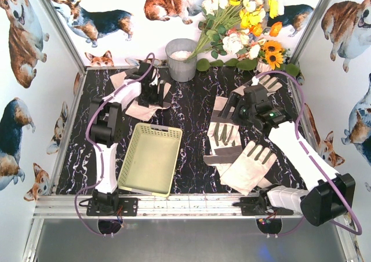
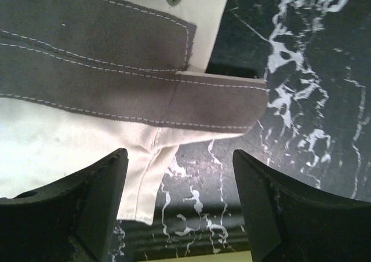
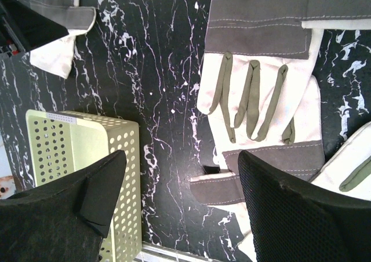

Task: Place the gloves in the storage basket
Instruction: Adjust the glove at the center of the board.

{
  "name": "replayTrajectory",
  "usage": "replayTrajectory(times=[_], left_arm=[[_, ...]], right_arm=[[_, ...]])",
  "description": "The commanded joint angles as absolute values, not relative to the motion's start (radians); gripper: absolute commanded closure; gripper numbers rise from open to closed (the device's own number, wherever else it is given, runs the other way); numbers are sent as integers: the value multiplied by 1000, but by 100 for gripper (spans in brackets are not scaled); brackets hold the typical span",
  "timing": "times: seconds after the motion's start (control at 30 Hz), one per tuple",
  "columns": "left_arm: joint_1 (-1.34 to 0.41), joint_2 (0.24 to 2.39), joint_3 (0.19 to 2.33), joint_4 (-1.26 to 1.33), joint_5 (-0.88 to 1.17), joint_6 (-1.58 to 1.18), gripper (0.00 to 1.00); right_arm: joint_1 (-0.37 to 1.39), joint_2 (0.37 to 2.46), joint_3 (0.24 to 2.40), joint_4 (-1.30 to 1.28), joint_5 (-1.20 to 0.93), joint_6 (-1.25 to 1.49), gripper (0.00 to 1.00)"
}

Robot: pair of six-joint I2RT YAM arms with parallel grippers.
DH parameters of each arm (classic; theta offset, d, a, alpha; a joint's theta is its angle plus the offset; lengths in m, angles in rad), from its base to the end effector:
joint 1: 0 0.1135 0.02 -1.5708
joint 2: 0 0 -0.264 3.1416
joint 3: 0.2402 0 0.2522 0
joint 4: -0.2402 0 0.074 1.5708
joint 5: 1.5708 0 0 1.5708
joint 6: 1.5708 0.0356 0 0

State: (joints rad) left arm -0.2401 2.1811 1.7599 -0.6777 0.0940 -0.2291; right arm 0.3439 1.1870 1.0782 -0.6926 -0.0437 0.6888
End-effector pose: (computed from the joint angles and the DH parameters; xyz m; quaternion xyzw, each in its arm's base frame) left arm 0.4549 -0.1148 0.1870 0.0163 0.9711 -0.0987 0.2165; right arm 0.2324 0.0849 0.3126 0.1509 0.9144 0.2028 0.3163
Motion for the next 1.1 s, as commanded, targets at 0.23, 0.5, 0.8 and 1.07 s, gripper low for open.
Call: replayTrajectory(times=[0.23,0.5,0.8,1.07], left_arm=[[-252,2253,1725,-658,214,-353,44],[-315,2227,1673,-557,280,-506,41],[-398,2210,1684,-533,343,-529,41],[-345,2028,1641,-510,294,-517,33]], right_arm=[[367,1138,1119,-671,12,724,21],[367,1124,1102,-693,24,733,21],[368,1150,1084,-659,7,748,21],[368,1240,1107,-609,-55,745,21]])
